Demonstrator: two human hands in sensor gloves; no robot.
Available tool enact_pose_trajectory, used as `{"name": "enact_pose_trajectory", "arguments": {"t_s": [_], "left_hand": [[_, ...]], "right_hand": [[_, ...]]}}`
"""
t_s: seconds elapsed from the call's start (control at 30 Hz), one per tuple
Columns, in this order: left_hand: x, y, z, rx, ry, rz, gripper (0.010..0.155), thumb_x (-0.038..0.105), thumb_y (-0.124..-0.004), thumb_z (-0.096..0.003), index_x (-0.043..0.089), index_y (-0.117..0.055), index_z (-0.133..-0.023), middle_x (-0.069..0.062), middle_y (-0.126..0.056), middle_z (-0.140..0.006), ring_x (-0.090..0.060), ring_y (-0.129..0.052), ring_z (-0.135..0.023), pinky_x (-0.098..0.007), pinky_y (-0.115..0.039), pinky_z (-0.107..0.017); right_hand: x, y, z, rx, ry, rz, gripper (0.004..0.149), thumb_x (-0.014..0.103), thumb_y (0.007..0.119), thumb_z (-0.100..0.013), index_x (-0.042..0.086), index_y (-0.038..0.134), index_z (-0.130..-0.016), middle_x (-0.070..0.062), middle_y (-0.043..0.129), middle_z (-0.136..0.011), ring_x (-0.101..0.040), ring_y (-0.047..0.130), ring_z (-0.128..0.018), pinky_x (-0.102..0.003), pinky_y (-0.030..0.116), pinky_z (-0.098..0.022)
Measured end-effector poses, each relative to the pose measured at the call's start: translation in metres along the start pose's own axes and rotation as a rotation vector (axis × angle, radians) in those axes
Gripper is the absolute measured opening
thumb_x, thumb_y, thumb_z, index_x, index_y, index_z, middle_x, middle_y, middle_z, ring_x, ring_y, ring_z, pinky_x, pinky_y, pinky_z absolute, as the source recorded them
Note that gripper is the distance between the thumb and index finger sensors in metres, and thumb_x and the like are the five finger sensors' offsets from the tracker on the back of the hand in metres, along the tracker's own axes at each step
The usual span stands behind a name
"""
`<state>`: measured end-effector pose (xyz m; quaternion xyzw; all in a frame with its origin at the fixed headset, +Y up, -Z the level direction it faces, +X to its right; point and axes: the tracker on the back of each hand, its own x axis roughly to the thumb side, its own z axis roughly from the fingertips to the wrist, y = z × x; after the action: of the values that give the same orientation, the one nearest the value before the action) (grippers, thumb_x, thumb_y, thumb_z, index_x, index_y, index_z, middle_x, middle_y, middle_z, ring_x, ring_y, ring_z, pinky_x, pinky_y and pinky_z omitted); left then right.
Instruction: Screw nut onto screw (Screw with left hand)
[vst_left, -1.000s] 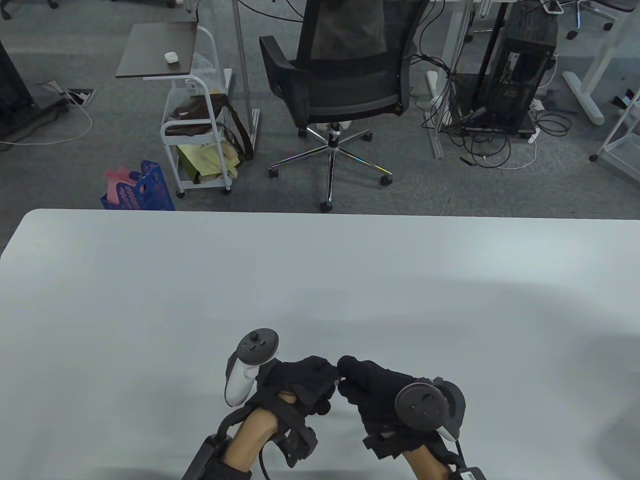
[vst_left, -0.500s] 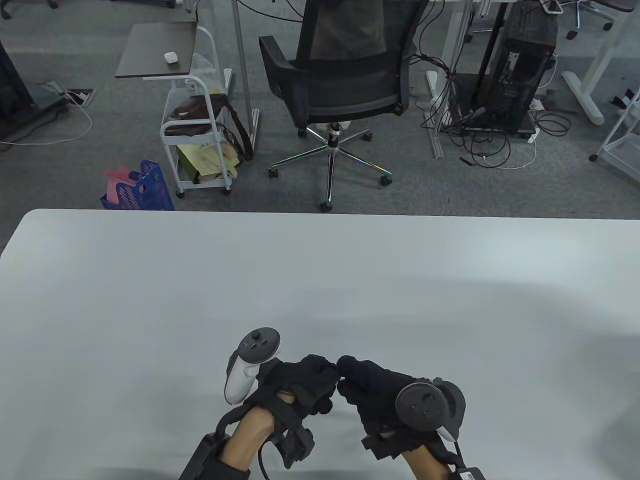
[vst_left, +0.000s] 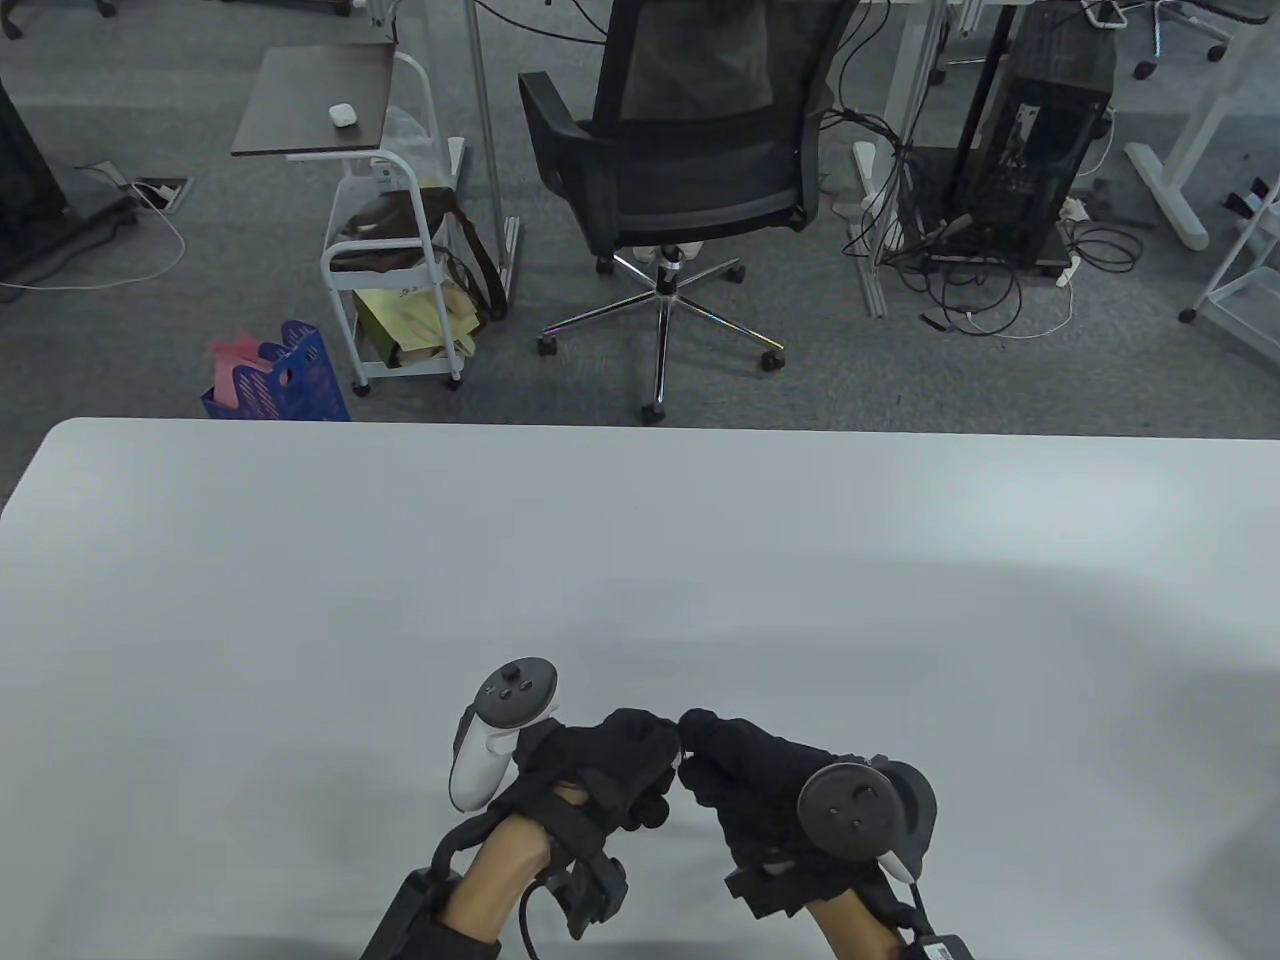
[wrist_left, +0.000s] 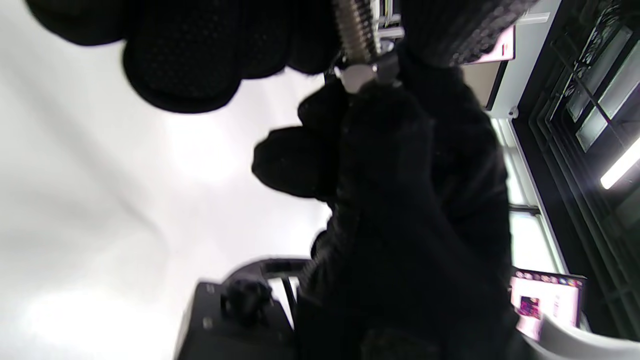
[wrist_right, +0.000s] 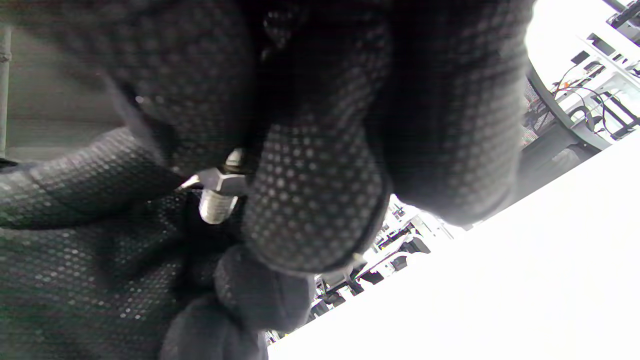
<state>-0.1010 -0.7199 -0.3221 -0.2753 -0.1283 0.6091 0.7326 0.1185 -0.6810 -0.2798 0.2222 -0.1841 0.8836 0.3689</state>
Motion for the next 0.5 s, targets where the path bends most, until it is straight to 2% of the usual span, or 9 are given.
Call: {"name": "enact_pose_trajectory", "arguments": {"t_s": [0.1,0.2,0.27,0.3,0.37,0.43,0.5], "left_hand": [[0.0029,-0.0008,-0.0006,-0.020,-0.010,-0.004,0.054,0.039,-0.072,-0.0445,0.003,-0.077,-0.084,-0.027,-0.083,-0.074,-0.044,-0.091,-0.048,-0.060,-0.070,-0.042],[0.0026,-0.0002,-0.0006,-0.071,-0.017,0.022,0.054,0.036,-0.072,-0.0451,0.005,-0.069,-0.089,-0.026,-0.077,-0.080,-0.042,-0.088,-0.052,-0.059,-0.069,-0.045],[0.0005,0.0002,-0.0001,-0.065,-0.015,0.038,0.057,0.039,-0.070,-0.0458,0.007,-0.066,-0.092,-0.026,-0.076,-0.081,-0.042,-0.088,-0.054,-0.058,-0.068,-0.046],[-0.0002,0.0003,0.0003,-0.039,-0.009,0.037,0.063,0.045,-0.069,-0.0454,0.006,-0.064,-0.094,-0.027,-0.075,-0.082,-0.043,-0.087,-0.054,-0.059,-0.068,-0.046],[0.0000,0.0006,0.0000,-0.004,-0.008,0.007,0.063,0.046,-0.070,-0.0444,0.004,-0.070,-0.091,-0.028,-0.078,-0.079,-0.045,-0.089,-0.052,-0.060,-0.069,-0.044],[0.0012,0.0000,-0.0004,-0.011,-0.014,0.004,0.059,0.044,-0.071,-0.0446,0.003,-0.077,-0.087,-0.028,-0.081,-0.077,-0.045,-0.090,-0.050,-0.060,-0.069,-0.043],[0.0034,-0.0005,-0.0006,-0.023,-0.016,-0.014,0.054,0.038,-0.072,-0.0447,0.003,-0.076,-0.085,-0.027,-0.081,-0.076,-0.044,-0.090,-0.049,-0.060,-0.069,-0.043]], "right_hand": [[0.0003,0.0004,-0.0002,0.004,-0.003,-0.005,0.045,0.033,0.094,-0.031,0.016,0.091,-0.073,-0.005,0.106,-0.058,-0.010,0.117,-0.027,-0.036,0.103,-0.028],[0.0003,0.0005,-0.0002,0.002,0.000,-0.015,0.045,0.033,0.094,-0.031,0.016,0.091,-0.073,-0.005,0.106,-0.058,-0.010,0.117,-0.027,-0.036,0.103,-0.028],[-0.0001,0.0002,-0.0002,-0.003,0.000,-0.013,0.045,0.033,0.094,-0.031,0.016,0.091,-0.073,-0.005,0.106,-0.058,-0.010,0.117,-0.027,-0.036,0.103,-0.028],[-0.0003,0.0001,-0.0001,-0.001,0.000,-0.010,0.045,0.033,0.094,-0.031,0.016,0.091,-0.073,-0.005,0.106,-0.058,-0.010,0.117,-0.027,-0.036,0.103,-0.028],[-0.0007,0.0003,0.0001,-0.001,0.002,-0.008,0.045,0.033,0.094,-0.031,0.016,0.091,-0.073,-0.005,0.106,-0.058,-0.010,0.117,-0.027,-0.036,0.103,-0.028],[-0.0004,0.0003,0.0000,0.002,0.002,-0.005,0.045,0.033,0.094,-0.031,0.016,0.091,-0.073,-0.005,0.106,-0.058,-0.010,0.117,-0.027,-0.036,0.103,-0.028],[0.0001,0.0002,0.0000,0.002,0.002,-0.014,0.045,0.033,0.094,-0.032,0.016,0.091,-0.073,-0.005,0.106,-0.058,-0.010,0.117,-0.027,-0.036,0.103,-0.028]]}}
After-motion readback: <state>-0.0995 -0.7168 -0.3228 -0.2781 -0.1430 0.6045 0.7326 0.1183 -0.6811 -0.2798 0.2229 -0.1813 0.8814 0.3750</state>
